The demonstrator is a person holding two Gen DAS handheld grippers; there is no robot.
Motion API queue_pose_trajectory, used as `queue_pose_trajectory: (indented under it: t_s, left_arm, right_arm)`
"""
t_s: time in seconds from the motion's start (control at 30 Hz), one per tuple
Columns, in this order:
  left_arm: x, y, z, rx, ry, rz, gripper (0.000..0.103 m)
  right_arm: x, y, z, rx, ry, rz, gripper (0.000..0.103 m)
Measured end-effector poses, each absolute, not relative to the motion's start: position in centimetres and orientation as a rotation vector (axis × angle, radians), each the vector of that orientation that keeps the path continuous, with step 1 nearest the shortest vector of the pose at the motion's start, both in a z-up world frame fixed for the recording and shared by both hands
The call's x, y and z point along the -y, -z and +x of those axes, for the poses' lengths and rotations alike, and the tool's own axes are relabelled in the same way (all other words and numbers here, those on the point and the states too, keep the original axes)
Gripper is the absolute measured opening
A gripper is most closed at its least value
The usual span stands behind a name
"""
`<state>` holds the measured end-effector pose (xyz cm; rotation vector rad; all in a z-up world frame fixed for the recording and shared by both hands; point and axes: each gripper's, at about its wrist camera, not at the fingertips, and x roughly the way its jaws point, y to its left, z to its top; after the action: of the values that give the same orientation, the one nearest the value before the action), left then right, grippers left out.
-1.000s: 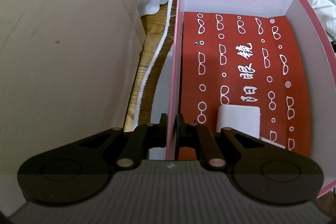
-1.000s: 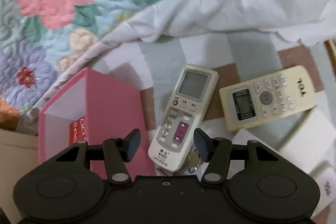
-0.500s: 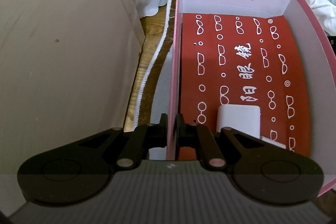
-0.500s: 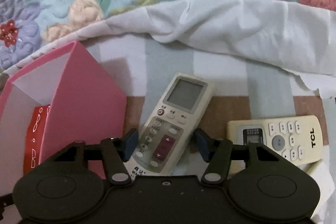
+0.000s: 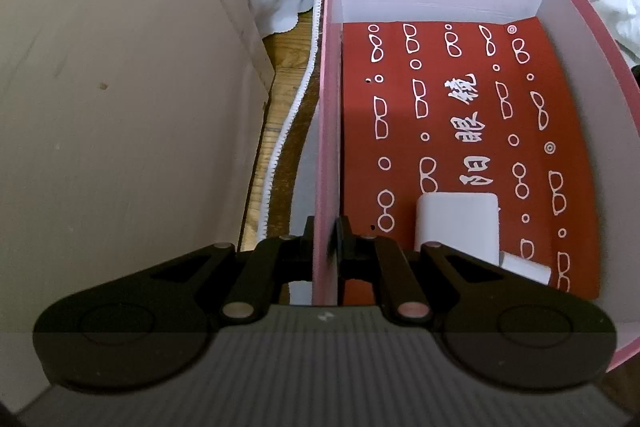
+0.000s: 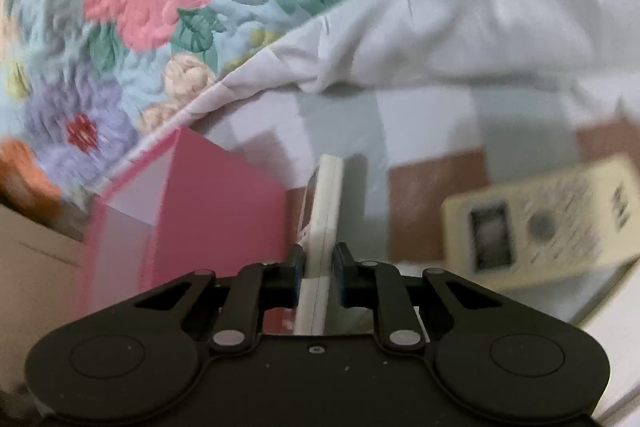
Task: Organize rigid objects
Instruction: 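Grasp the white remote with the pink buttons using the right tool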
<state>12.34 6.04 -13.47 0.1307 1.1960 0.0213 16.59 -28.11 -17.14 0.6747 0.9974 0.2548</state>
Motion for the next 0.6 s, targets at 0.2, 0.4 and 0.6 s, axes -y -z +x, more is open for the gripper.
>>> queue_pose_trajectory:
  t_s: [0.2, 0.4, 0.6]
  left_arm:
    - [-6.3, 13.5, 12.6, -1.21, -0.022, 0.107, 0.008]
    - [-6.0, 13.6, 12.6, -1.209, -0.031, 0.128, 0.008]
    - [-6.5, 13.5, 12.7, -1.218, -0.031, 0.118, 0.011]
  right_arm:
    - [26.2, 17.9, 16.4, -1.01, -0.319, 0.656, 0.022]
    - [25.3, 18.5, 16.2, -0.979, -0.281, 0.573, 0.024]
    - [26.9, 16.8, 16.1, -0.944, -0.29, 0.59, 0.021]
